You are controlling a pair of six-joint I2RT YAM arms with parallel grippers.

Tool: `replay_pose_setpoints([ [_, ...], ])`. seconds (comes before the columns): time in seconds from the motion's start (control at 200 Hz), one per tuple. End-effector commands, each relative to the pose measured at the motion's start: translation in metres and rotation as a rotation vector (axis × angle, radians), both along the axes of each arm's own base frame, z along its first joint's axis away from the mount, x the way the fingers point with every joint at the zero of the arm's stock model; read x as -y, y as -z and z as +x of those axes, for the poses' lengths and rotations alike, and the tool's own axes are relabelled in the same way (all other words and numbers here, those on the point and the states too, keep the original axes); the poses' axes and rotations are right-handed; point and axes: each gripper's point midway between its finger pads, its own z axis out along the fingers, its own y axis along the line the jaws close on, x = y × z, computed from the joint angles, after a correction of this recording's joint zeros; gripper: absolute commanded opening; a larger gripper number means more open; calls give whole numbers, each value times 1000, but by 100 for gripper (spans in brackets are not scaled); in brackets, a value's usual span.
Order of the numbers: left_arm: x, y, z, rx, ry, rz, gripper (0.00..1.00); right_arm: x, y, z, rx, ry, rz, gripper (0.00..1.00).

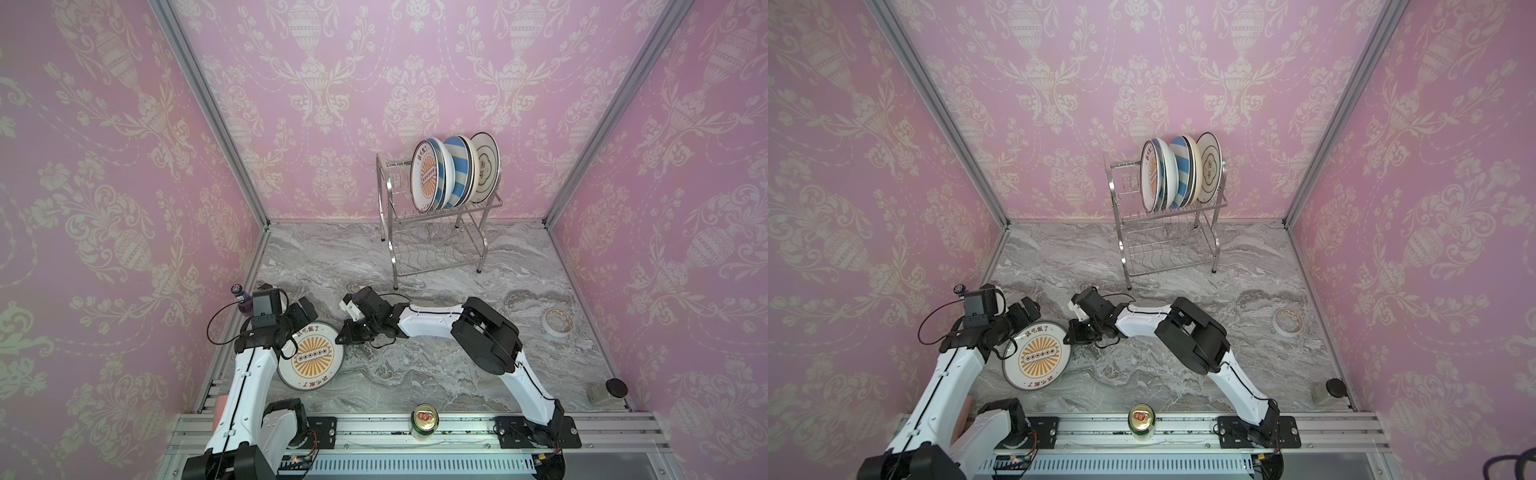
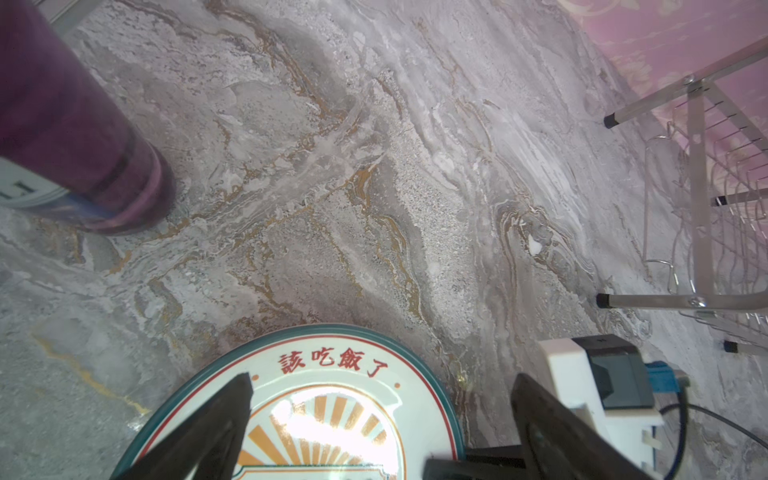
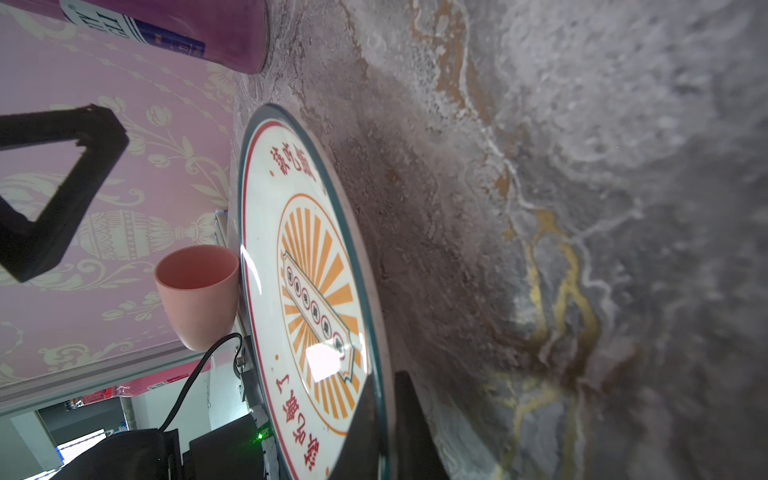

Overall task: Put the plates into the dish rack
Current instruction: 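Grip the sunburst plate's rim with the right gripper while the left pushes its edge, then lift the sunburst plate upright with the right gripper while the left gripper withdraws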

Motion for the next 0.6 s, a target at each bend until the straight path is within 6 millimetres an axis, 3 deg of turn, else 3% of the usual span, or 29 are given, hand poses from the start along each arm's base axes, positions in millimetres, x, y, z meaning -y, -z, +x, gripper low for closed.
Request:
replay_pose_setpoints([
  [0.0,7,-21,-1,32,18,-35,99,26,5,18,68,61,-136,0],
  [0.15,13,-43,3,88,43,-56,99,49,-16,30,131,102,-182,0],
  [0.17,13,-56,8,115,51,-57,99,52,-20,30,141,106,-185,0],
  [0.3,22,-69,18,146,92,-90,99,76,-40,38,212,150,-239,0],
  [0.595,41,-104,47,295,179,-115,99,155,-106,43,435,285,-420,0],
])
